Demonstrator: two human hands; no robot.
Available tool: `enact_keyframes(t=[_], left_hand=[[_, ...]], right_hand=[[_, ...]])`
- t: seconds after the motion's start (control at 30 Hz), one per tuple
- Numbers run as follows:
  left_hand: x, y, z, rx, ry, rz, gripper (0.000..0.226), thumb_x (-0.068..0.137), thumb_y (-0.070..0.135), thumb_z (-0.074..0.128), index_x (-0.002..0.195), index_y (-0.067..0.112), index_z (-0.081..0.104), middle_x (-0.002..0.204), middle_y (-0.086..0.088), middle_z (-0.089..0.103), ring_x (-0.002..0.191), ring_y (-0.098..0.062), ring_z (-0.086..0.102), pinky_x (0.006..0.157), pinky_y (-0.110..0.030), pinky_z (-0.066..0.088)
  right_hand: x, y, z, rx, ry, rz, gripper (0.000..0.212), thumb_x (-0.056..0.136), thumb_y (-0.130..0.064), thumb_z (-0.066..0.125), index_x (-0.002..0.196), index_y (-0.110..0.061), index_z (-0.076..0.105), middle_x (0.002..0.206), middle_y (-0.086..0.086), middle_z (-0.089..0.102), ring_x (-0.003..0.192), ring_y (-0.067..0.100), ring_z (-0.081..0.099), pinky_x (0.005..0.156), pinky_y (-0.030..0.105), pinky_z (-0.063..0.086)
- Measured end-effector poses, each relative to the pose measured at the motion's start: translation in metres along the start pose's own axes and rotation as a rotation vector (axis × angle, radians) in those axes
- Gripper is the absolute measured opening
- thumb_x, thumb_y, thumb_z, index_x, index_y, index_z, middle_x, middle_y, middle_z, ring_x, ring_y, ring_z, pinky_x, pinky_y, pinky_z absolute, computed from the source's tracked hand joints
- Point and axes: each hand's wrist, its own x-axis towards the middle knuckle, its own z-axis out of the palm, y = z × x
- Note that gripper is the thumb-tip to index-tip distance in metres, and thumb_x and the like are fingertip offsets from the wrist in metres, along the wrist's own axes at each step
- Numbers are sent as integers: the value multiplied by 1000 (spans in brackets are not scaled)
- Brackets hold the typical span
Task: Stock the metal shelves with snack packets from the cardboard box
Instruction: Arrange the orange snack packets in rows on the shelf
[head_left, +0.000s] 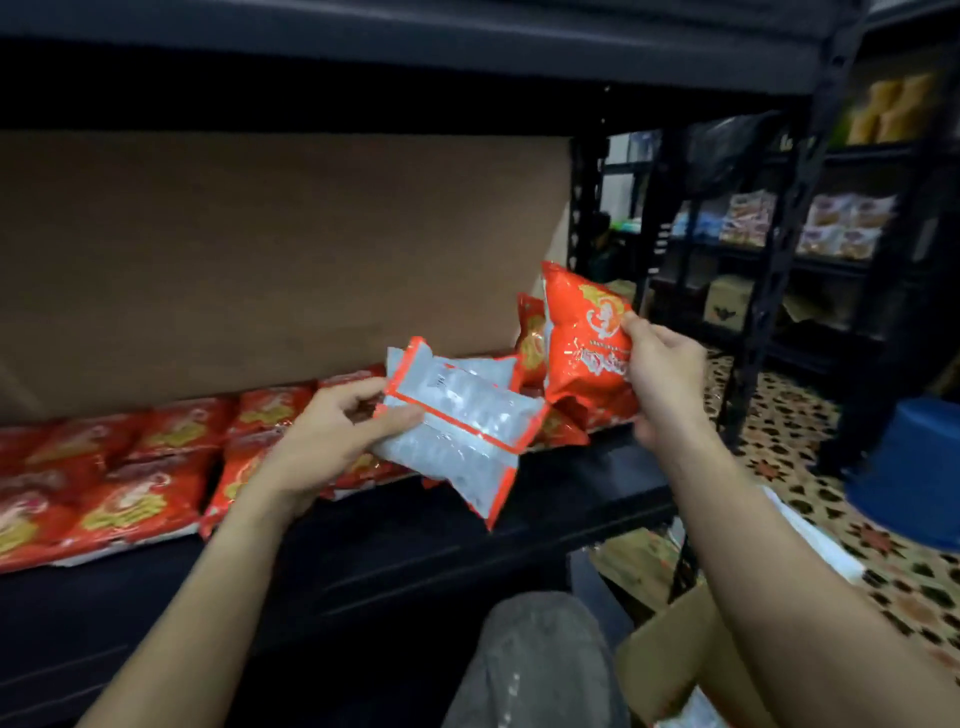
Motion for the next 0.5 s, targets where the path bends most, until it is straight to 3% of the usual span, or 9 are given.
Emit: enact_keyframes(t=[0.07,0.2,0.27,0.4,0.5], left_hand=[[7,-8,-24,-70,136,-22,32,73,36,76,98,16,77,106,-7,75,95,-13,70,81,-21,55],[23,-21,-53,-123,349,-109,31,81,28,72,109,13,71,108,-1,75,105,-16,69,95,-28,51],[31,-26,-62,-94,374,-131,29,84,30,72,108,15,72,107,0,75,105,-16,69,104,-36,47],[41,-35,-69,-62,367,-172,42,79,41,77,112,17,72,108,1,75,106,-17,69,107,-40,44],[48,-39,-67,-90,399,-212,29,86,30,72,111,15,71,102,0,76,99,-17,71,101,-35,49]], right_hand=[[8,1,28,60,-14,116,23,94,-21,65,76,-9,62,79,7,69,76,22,68,72,38,56],[27,24,68,58,-8,235,16,86,-18,70,88,-6,61,89,12,70,77,26,69,74,47,60],[37,39,78,9,-2,262,16,81,-17,69,90,-6,62,99,17,71,83,33,71,77,57,59],[46,47,86,25,-3,313,33,84,-20,72,110,-4,59,104,17,70,86,34,71,78,55,60],[52,45,81,-40,3,287,19,88,-19,70,98,-6,60,98,15,69,87,32,70,83,52,59]])
